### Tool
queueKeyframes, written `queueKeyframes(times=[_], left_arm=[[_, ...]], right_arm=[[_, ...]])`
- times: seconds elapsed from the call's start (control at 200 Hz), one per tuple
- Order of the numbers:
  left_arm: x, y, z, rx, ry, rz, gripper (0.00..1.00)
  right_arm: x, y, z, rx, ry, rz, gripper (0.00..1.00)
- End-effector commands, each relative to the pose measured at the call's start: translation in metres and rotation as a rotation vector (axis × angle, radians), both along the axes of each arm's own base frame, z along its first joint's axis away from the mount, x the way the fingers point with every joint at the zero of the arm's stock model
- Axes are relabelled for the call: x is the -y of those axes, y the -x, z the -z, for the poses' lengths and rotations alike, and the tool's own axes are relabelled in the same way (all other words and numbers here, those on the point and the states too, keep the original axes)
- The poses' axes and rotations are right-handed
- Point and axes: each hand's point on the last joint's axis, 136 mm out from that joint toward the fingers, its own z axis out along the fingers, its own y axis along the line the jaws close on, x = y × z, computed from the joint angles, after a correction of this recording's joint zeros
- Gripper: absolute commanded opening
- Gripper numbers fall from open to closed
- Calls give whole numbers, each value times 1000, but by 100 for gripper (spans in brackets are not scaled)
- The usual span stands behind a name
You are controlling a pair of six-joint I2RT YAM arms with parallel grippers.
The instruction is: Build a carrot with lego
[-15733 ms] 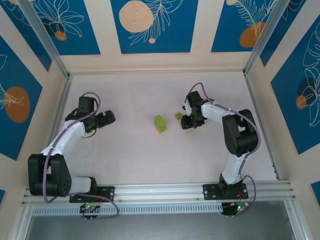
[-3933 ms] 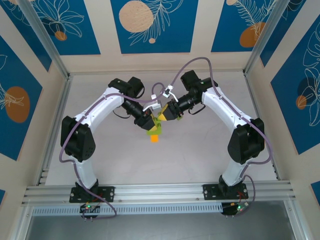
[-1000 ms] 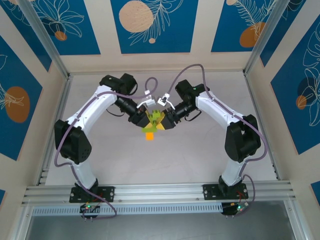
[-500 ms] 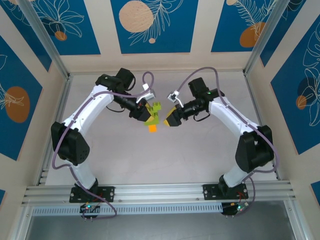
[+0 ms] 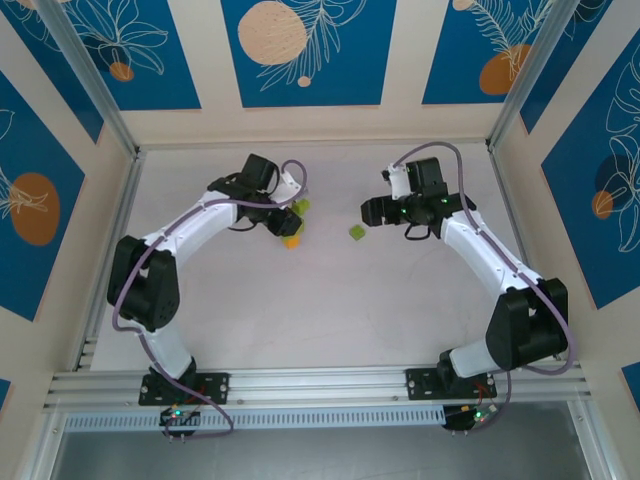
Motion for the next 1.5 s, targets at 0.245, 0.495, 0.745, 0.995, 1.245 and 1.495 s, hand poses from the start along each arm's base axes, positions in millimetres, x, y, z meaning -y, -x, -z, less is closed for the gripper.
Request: queueKeyframes(times=[0.245,0.495,0.745,0.995,1.245,1.495], left_arm=[[-21,-35,-9,66,108,-749,16],[-43,-10,6,64,50,-1003,17],[-60,11,15,176,-116,-1127,20],[-53,17,45,108,-97,-1143,23],[-45,15,55,87,-96,-1123,28],[-38,15,63,63,-84,-1108,35]], right_arm=[[3,9,37,3,-6,61,80],[-1,7,51,13,-11,43,80],[-22,0,71,20,7,-92,80],[-29,-22,95,-85,77,-153,80],[-29,-38,118,-198,145,-161,77],[-28,-33,137,-278,199,-179,75]])
